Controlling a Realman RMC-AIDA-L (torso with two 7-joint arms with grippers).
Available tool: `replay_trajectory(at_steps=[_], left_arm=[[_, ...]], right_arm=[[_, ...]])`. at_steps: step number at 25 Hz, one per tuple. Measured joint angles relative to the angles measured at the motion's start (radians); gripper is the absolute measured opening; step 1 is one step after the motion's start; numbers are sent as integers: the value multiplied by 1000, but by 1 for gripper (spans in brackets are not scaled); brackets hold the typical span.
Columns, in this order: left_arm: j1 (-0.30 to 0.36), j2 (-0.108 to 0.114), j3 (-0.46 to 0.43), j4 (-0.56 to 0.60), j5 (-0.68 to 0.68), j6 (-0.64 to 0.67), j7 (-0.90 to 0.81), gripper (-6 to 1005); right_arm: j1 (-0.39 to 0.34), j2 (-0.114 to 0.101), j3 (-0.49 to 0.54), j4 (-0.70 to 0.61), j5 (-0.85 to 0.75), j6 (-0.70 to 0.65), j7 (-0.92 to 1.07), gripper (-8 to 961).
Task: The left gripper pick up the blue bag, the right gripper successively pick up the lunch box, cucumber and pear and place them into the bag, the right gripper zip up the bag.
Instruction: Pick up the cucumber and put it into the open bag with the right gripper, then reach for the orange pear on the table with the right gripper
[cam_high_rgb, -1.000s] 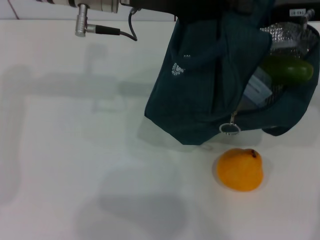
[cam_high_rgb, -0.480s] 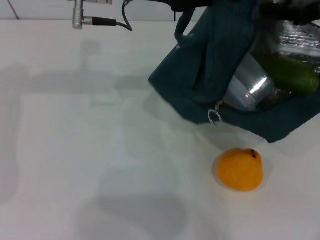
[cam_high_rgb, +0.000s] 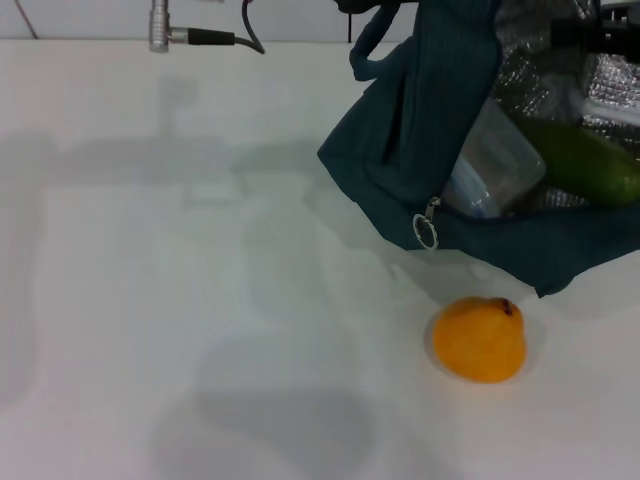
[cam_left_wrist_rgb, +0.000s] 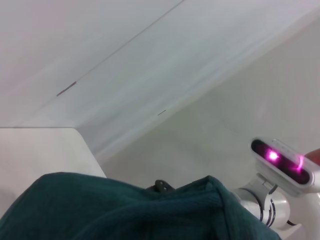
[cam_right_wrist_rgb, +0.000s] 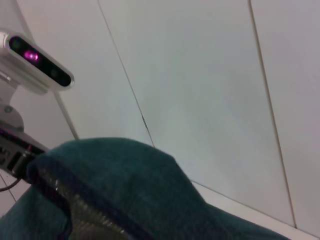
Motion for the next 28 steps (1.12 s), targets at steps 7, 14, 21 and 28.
replay_trajectory(at_steps=[7, 14, 21, 28], left_arm=[[2, 5, 0, 0, 3, -24, 0, 46], [2, 7, 0, 0, 4, -45, 0, 46], [1, 8, 3, 0, 10, -75, 6, 46], [6, 10, 1, 0, 15, -97, 22, 46]], right_arm=[[-22, -3, -2, -2, 7, -17, -18, 225], [-73, -13, 10, -13, 68, -36, -55, 372], [-107, -21, 66, -14, 92, -157, -128, 391], [-118, -40, 77, 2, 74, -349, -281, 387]])
